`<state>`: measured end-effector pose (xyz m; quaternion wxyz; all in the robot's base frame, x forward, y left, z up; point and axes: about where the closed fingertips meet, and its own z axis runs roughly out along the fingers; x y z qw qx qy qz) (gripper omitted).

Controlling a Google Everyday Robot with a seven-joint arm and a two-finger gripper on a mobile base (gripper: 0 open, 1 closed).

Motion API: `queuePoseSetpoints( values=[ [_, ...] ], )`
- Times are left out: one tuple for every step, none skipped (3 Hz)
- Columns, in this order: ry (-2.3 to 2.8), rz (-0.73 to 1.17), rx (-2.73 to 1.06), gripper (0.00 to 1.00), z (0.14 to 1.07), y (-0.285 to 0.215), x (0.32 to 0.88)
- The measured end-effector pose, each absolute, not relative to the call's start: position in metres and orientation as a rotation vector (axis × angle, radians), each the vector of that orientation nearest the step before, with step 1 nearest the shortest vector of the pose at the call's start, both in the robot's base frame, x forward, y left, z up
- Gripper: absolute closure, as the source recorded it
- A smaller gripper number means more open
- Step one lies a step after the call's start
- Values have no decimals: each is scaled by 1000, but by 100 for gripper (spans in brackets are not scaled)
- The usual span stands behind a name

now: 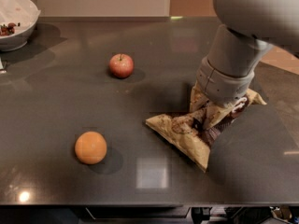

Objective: Pick brown chip bag

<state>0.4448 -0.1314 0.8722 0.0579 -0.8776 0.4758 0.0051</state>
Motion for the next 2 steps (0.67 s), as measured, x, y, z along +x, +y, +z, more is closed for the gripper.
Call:
queuePoseSetpoints(
  values=[
    [1451,33,-2605,100,899,-128,457],
    [1429,62,-2550,100,928,-125,469]
  ],
)
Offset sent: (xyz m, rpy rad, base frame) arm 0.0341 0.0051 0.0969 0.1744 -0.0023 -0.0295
